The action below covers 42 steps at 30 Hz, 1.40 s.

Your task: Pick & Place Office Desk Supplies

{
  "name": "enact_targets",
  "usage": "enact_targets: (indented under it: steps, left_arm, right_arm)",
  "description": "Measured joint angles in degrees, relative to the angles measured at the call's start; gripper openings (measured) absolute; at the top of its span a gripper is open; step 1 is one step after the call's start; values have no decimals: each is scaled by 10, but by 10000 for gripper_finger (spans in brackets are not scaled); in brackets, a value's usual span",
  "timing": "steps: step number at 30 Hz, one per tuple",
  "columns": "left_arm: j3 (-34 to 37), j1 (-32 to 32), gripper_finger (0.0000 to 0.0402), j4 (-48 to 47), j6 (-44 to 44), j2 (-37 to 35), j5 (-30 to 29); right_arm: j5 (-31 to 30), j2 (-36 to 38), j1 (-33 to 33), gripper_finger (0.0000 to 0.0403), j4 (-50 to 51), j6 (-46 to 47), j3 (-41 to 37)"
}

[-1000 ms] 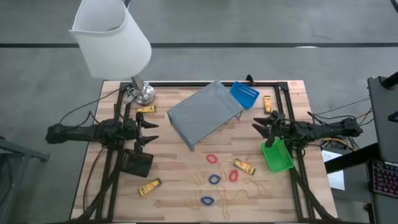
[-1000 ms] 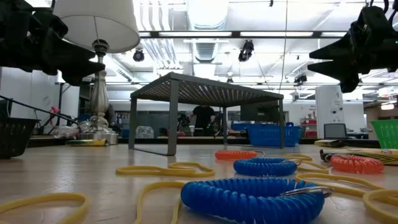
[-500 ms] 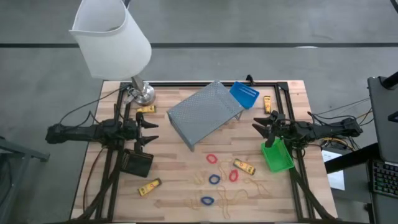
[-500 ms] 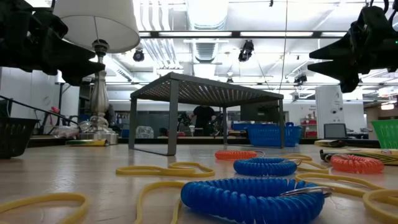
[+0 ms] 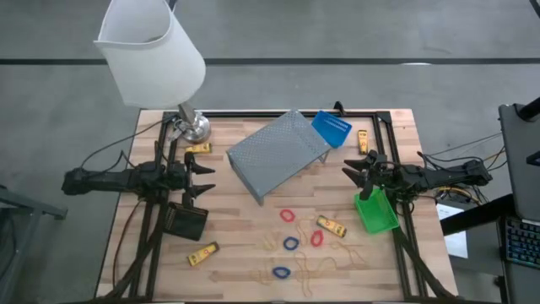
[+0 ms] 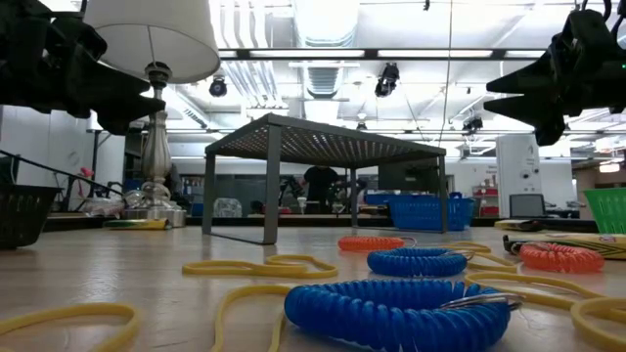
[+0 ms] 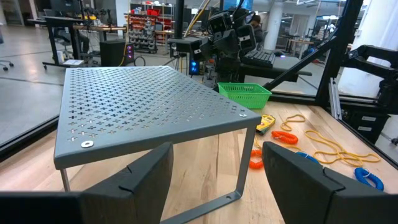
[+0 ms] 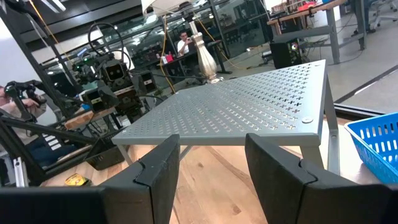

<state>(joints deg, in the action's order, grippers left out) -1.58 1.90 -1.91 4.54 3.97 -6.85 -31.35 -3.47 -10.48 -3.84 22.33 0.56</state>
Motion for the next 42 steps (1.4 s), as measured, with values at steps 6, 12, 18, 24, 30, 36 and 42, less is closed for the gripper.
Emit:
enact_targets:
  steps: [6,12,18,24,30,36,42]
  left_arm:
    - [0,0,253,0,0,0,0]
    - [0,0,253,0,0,0,0]
    - [0,0,253,0,0,0,0]
    - [0,0,253,0,0,0,0]
    - [0,0,253,0,0,0,0]
    - [0,0,253,0,0,0,0]
    - [0,0,253,0,0,0,0]
  right_arm:
    - [0,0,0,180,0,0,0]
    - [-2,0,0,180,-1,19,0]
    - [-2,0,0,180,-2,157,0]
    - [-3,0,0,180,-11,144,0]
    - [-3,0,0,180,-6,25,0]
    - [8,0,0,180,-54,-44,0]
    - [54,0,0,180,-87,-211,0]
